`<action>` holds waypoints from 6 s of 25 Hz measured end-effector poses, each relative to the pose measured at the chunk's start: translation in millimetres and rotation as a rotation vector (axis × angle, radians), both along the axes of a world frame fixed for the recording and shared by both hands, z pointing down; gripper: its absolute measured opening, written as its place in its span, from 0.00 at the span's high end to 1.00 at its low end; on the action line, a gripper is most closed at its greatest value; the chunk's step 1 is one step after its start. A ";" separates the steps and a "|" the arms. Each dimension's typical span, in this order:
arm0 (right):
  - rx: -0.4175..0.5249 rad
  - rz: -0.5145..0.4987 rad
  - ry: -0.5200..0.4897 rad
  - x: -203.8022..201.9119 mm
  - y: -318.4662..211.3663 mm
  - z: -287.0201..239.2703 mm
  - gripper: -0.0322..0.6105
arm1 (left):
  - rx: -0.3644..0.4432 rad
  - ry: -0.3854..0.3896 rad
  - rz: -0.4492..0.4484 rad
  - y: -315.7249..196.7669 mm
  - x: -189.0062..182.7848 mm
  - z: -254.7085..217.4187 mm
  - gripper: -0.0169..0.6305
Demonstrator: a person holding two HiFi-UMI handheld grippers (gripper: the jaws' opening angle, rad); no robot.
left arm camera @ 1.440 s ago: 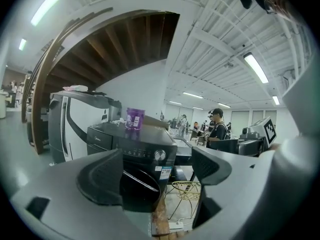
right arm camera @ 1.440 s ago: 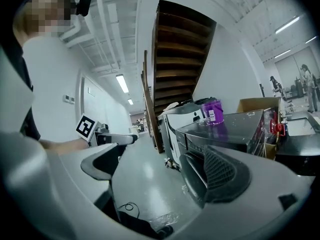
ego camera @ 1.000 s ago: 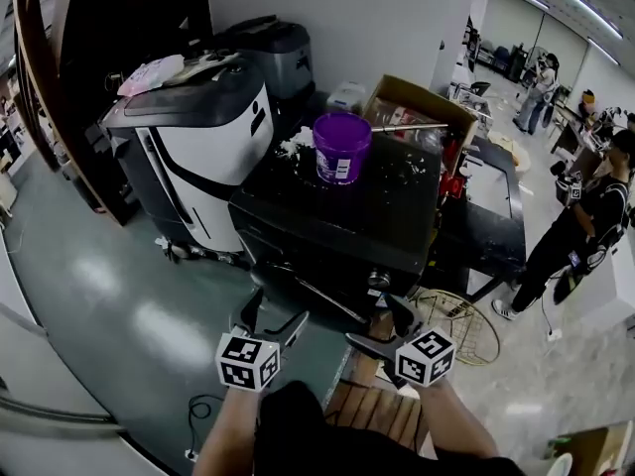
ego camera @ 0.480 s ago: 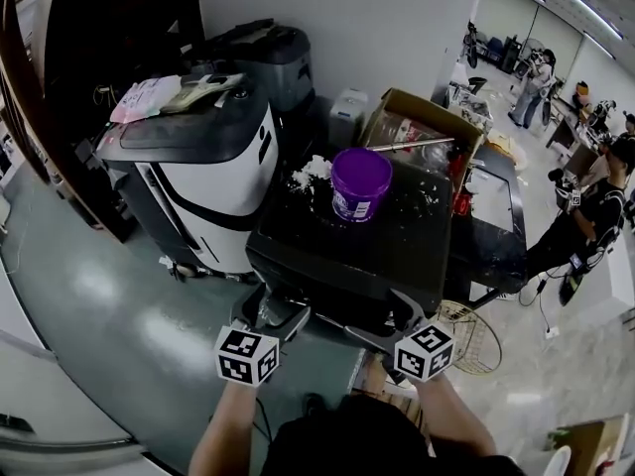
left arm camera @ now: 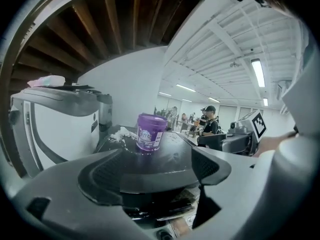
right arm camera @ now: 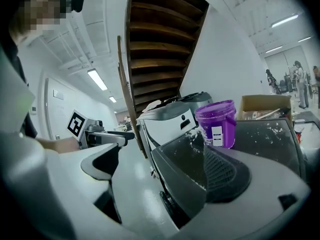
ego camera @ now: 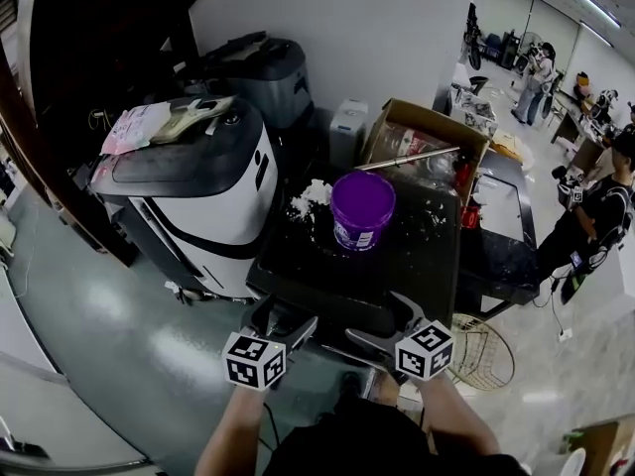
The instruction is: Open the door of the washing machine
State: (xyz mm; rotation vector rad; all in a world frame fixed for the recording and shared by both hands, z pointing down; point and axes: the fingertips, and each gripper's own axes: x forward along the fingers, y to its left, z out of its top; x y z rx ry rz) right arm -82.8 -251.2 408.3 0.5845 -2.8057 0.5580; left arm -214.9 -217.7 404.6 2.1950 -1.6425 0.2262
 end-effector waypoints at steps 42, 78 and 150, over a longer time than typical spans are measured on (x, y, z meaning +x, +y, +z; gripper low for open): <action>-0.130 0.474 0.122 32.5 31.5 78.2 0.15 | -0.133 -0.034 0.605 -53.3 62.1 85.3 0.29; -0.330 0.430 0.253 106.5 100.2 193.4 0.29 | -0.416 -0.079 0.578 45.0 122.5 202.1 0.34; -0.066 0.078 0.808 110.2 58.3 375.5 0.74 | -0.548 -0.048 0.185 40.8 99.9 299.0 0.43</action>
